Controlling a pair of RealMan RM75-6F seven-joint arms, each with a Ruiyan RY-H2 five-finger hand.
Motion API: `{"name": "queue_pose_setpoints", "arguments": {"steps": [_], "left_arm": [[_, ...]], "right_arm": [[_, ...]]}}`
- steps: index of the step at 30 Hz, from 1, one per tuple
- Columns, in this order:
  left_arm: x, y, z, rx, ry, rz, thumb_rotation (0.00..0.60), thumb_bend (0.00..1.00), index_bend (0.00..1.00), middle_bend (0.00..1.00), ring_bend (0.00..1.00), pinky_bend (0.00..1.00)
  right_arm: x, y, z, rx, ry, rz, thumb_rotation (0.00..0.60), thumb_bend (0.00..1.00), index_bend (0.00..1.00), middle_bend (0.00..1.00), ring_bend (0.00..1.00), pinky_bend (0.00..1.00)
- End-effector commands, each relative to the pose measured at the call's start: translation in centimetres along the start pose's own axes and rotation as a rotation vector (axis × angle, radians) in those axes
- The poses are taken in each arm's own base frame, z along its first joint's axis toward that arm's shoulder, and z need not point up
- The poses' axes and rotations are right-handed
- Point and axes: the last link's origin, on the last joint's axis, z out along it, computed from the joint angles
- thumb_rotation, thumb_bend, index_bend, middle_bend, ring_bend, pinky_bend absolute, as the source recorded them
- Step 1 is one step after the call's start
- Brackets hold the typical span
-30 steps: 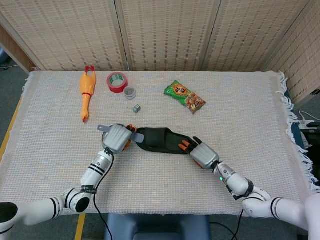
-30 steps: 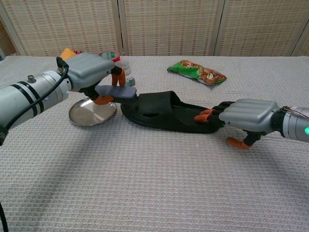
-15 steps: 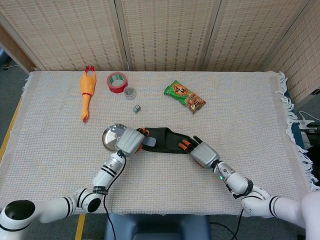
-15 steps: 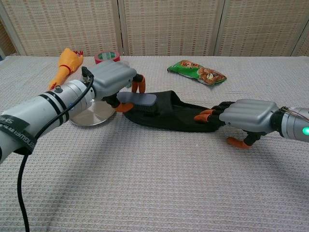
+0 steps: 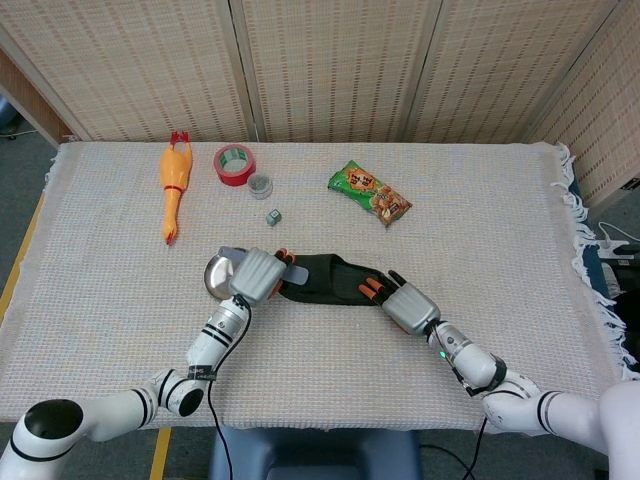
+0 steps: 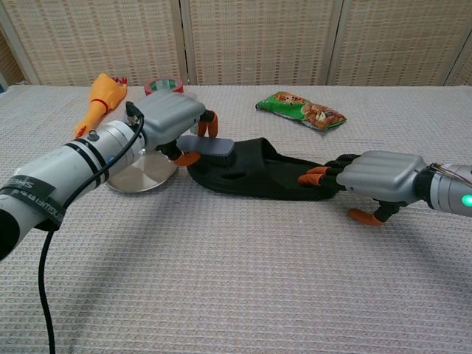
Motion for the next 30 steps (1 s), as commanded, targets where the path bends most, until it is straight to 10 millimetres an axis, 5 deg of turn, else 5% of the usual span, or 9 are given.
{"name": "queue_pose_setpoints", "arguments": {"steps": [1, 7, 18, 30], "left_arm": [[-0.4, -0.9, 0.1, 0.025, -0.019, -0.007, 0.6, 0.46, 0.55, 0.68, 0.77, 1.0], [-0.3, -0.8, 0.3, 0.018, -0.008, -0.022, 0.6, 0.47, 0.55, 0.68, 0.77, 1.0], [1.3, 4.3, 0.1, -0.1, 0.036, -0.111, 0.6, 0.47, 0.55, 0.68, 0.77, 1.0], [-0.3, 2.3, 1.2, -0.041, 0.046, -0.021, 0.6, 0.46, 0.55, 0.68, 0.77, 1.0]], "right_arm": [[0.0, 0.0, -0.1, 0.002, -0.006, 0.007, 0.6, 0.51, 0.0, 0.0, 0.0, 0.0], [0.1, 0.2, -0.2, -0.001, -0.007, 0.002, 0.6, 0.51, 0.0, 0.0, 0.0, 0.0], [-0.2, 0.0, 0.0, 0.004, -0.015, 0.003, 0.6, 0.51, 0.0, 0.0, 0.0, 0.0], [-0.4, 0.3, -0.1, -0.002, -0.025, -0.01, 0.6, 0.51, 0.0, 0.0, 0.0, 0.0]]}}
